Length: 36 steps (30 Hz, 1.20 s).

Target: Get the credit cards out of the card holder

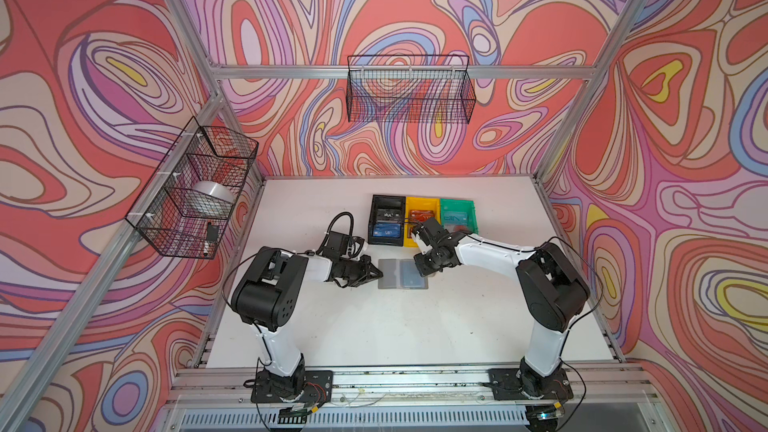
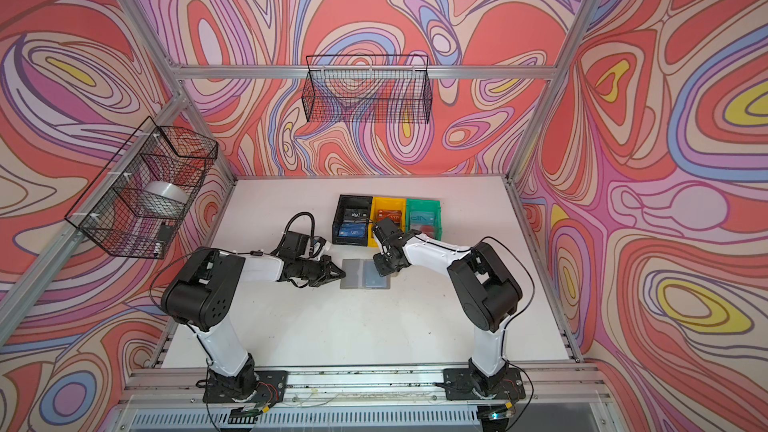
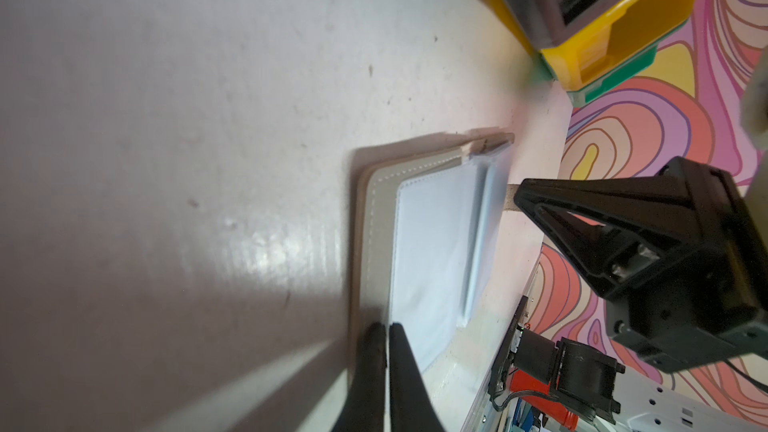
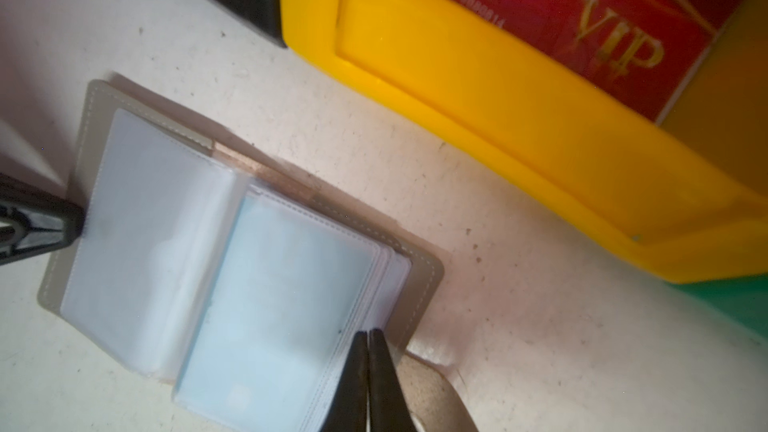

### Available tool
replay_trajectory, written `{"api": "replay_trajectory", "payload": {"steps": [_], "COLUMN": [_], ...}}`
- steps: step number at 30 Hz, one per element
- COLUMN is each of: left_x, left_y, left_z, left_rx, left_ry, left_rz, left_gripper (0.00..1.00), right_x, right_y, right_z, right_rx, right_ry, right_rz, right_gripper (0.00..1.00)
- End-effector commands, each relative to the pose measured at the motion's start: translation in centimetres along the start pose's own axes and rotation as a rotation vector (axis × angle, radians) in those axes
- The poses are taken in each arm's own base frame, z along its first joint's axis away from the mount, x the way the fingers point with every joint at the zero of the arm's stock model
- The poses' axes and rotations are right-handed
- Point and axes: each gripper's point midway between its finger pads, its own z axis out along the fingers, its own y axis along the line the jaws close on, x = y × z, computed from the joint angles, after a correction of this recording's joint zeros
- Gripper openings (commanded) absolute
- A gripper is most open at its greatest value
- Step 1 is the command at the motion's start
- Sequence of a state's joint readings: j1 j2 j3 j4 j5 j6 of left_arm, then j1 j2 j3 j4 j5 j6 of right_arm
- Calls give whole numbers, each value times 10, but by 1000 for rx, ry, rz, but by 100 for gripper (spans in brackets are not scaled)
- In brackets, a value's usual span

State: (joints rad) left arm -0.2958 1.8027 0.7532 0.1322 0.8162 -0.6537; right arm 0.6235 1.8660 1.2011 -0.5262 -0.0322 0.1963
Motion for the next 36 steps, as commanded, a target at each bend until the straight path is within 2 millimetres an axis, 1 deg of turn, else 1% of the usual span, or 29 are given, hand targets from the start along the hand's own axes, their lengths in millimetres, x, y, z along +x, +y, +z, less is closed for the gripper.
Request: {"api": "replay_trajectory", "payload": {"steps": [1,7,16,27,33,36], "left_x": [7,7,7,8,8,7], "left_y": [14,15,15,17,15,10], "left_z": [5,6,7,8,6,3], "left_rx": [-45,-45,-45,-47,-44,-39], "left_ry": [27,30,33,35,34,28], "left_rz": [-18,-21,-21,-21,-18,-9], "left_gripper": [9,9,9,9,9,9], "right_x": [-7,-6,-5,-5,-2,-2], "right_y": [7,10,12,21,22,20], "right_z": [5,12,15,16,16,16], "right_rx": [-24,-35,-47,-73,-69,-61], "right_ry": [-6,12,25,28,35,33], "right_rz": [-2,-5,-6,-13,-14,-15], "right_gripper": [6,6,6,6,6,6]}}
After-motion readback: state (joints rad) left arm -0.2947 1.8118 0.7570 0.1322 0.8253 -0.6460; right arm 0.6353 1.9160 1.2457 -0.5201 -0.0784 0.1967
